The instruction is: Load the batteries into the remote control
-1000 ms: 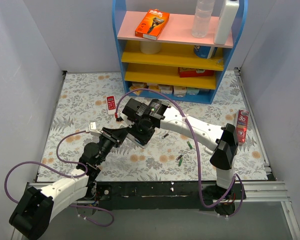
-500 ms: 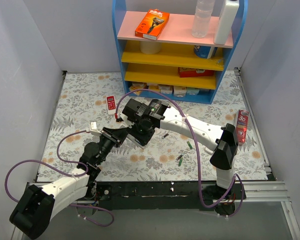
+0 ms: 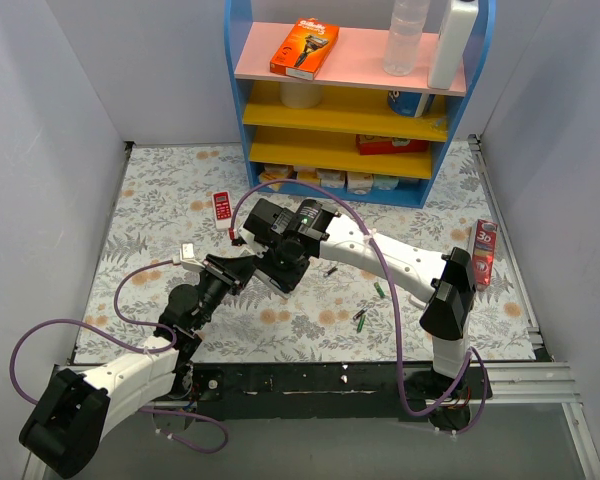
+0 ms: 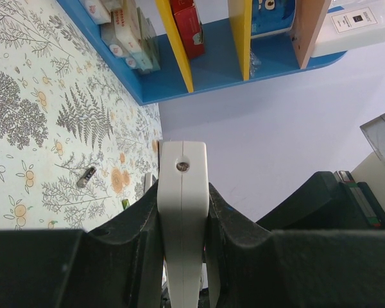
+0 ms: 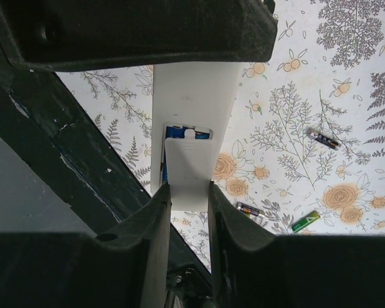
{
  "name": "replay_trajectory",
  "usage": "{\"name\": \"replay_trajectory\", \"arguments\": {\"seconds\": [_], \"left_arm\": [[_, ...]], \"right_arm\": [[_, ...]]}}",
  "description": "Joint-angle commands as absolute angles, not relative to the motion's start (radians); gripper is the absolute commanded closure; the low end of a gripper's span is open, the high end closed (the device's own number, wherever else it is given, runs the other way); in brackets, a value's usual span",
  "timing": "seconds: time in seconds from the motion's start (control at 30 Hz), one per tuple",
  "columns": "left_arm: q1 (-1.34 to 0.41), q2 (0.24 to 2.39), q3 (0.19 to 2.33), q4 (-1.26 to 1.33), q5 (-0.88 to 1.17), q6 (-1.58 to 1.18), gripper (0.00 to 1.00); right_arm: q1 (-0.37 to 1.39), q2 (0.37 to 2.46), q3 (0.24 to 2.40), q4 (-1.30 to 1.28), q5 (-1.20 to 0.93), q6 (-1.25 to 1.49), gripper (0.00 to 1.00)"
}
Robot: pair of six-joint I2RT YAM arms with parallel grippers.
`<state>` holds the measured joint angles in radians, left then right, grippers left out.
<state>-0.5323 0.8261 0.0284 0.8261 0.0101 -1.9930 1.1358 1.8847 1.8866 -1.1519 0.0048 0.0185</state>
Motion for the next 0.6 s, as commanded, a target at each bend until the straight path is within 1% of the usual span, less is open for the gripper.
{"name": "replay_trajectory", "arguments": {"seconds": [0.0, 0.33, 0.5, 0.57], "left_arm": [[-0.535, 0.818, -0.044, 0.908, 0.025, -2.625, 1.0], [-0.535, 0.815, -0.038, 0.897, 0.018, -2.588, 1.0], [-0.537, 0.813, -0.035, 0.865, 0.014, -2.502, 1.0], [-0.535, 0.818, -0.032, 0.816, -0.024, -2.459, 1.0]], "right_arm": [[1.155, 1.879, 1.928, -1.123, -0.018, 0.026, 0.82], [1.157, 1.879, 1.947, -1.126, -0.005, 0.032, 0.8], [1.157, 1.836, 1.913, -1.083, 0.087, 0.046, 0.81], [1.157, 1.815, 1.879, -1.068, 0.126, 0.051, 0.82]]}}
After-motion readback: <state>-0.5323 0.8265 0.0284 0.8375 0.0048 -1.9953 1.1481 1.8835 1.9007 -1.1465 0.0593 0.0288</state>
